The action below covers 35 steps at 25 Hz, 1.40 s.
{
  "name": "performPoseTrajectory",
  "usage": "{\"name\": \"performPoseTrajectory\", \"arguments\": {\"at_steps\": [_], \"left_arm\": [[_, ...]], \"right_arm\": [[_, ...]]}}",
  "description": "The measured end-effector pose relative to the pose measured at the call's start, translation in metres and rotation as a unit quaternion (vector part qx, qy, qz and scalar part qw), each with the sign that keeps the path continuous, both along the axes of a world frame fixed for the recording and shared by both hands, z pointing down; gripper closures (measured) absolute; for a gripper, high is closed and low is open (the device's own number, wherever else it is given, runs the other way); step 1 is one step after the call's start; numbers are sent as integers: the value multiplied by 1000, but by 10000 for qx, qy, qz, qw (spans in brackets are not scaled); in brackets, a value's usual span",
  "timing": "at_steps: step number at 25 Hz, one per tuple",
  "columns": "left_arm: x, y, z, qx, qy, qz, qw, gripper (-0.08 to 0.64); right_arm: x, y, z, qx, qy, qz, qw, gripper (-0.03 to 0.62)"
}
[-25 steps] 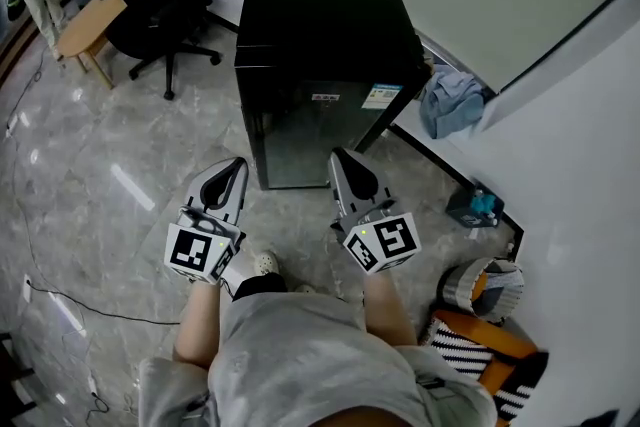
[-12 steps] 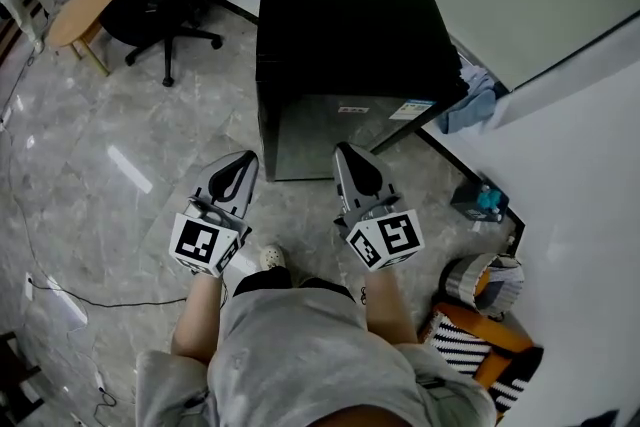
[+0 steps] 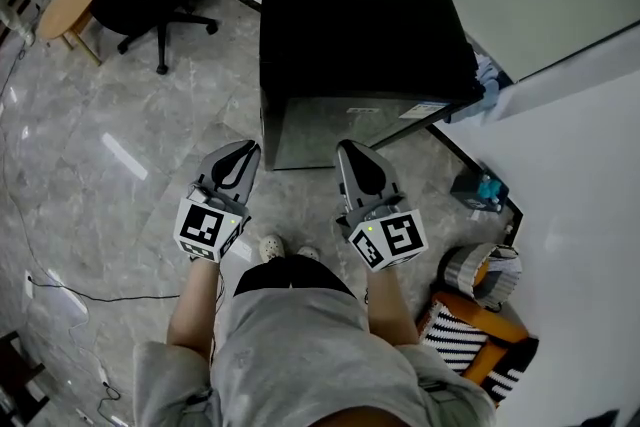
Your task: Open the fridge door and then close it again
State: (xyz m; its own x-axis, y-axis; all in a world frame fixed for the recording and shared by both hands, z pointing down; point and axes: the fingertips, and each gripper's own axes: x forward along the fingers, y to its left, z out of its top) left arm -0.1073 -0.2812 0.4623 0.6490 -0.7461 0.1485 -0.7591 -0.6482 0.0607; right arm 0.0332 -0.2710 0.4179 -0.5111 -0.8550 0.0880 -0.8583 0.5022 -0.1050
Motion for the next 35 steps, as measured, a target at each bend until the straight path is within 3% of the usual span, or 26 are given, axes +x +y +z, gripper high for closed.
{"name": "performPoseTrajectory", "arguments": {"at_steps": [6, 9, 14, 25, 29, 35], "left_arm": [[6, -13, 33, -264, -216, 121, 9993, 541], [6, -18, 51, -484, -309, 204, 9981, 473], [6, -30, 78, -800, -467, 344, 9951, 431], [22, -52, 104, -959, -563, 698, 9913, 407], [28, -56, 99, -853, -508, 800, 9918, 407], [27, -62, 98, -834, -400, 662, 9935, 439]], "right_arm": [[3, -1, 11, -181, 31, 40, 9998, 566], [5, -1, 18, -266, 21, 96, 9996, 566], [7, -1, 28, -376, 50, 184, 9991, 566], [18, 7, 42, -530, 152, 387, 9977, 566], [21, 10, 44, -549, 175, 436, 9974, 566], [24, 14, 46, -561, 197, 476, 9971, 566]]}}
